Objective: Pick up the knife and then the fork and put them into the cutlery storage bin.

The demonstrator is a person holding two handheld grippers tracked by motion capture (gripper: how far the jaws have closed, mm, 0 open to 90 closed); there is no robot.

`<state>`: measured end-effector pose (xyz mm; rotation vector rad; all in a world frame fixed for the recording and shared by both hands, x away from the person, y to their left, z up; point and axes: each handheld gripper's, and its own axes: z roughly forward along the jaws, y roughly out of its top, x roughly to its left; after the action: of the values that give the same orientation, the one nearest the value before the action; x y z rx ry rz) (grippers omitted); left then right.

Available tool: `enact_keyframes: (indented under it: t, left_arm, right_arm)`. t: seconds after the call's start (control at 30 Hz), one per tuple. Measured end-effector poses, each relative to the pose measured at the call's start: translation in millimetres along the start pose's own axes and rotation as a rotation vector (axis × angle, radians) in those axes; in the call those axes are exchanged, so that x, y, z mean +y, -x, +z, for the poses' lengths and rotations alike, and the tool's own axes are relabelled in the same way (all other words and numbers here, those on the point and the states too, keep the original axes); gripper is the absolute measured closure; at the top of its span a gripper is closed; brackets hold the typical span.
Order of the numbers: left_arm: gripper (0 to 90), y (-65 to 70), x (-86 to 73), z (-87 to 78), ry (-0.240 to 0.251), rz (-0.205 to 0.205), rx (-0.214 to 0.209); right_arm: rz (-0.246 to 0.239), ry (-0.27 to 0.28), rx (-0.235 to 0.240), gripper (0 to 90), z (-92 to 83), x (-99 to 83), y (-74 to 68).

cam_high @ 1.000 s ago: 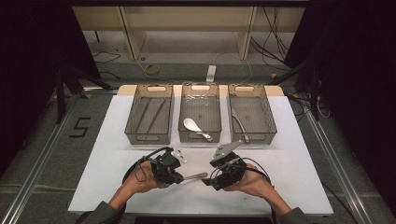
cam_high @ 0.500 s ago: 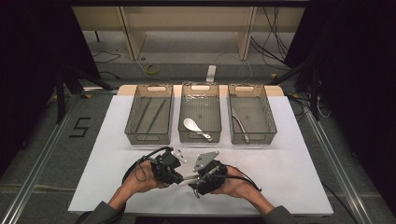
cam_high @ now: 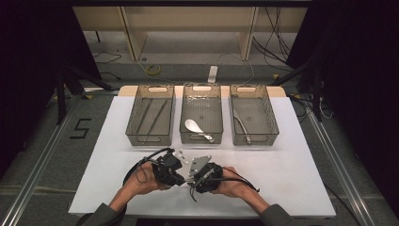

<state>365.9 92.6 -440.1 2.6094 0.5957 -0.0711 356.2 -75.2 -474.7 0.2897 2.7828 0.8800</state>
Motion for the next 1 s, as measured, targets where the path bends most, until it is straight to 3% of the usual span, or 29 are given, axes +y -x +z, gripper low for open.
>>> enact_keyframes:
  t: [0.13, 0.4, 0.43, 0.53, 0.6, 0.7, 0.8, 1.0]
  left_arm:
    - [83.7, -1.2, -0.6, -0.4, 0.002, -0.014, -0.013]
    - [83.3, 0.9, -0.7, -2.8, 0.036, -0.014, -0.037]
    - [85.3, 0.5, -0.6, -3.7, 0.036, 0.005, -0.016]
    - [82.1, -2.6, -0.8, -6.2, 0.076, -0.021, -0.008]
    - [82.9, -4.7, -2.3, -9.9, 0.101, -0.030, -0.009]
    - [73.1, -7.4, -4.5, -17.4, 0.147, -0.050, -0.022]
    - [61.8, -9.4, -7.3, -23.0, 0.187, -0.067, -0.001]
    - [44.3, -13.9, -12.8, -32.4, 0.270, -0.113, 0.026]
  right_arm:
    - [-0.026, -0.004, 0.014, 70.2, -0.1, 0.9, -1.1]
    - [-0.132, -0.016, 0.019, 78.4, -5.8, 3.4, -5.5]
    - [-0.142, -0.022, 0.011, 81.3, -7.3, 4.0, -5.7]
    - [-0.166, -0.042, 0.046, 87.3, -9.6, 4.6, -7.6]
    - [-0.167, -0.055, 0.045, 87.6, -10.2, 5.3, -9.1]
    - [-0.159, -0.077, 0.051, 87.7, -10.7, 3.8, -6.7]
    - [-0.139, -0.071, 0.059, 87.9, -15.0, 3.2, -2.9]
    - [-0.074, -0.080, 0.022, 88.0, -26.6, -0.6, 10.0]
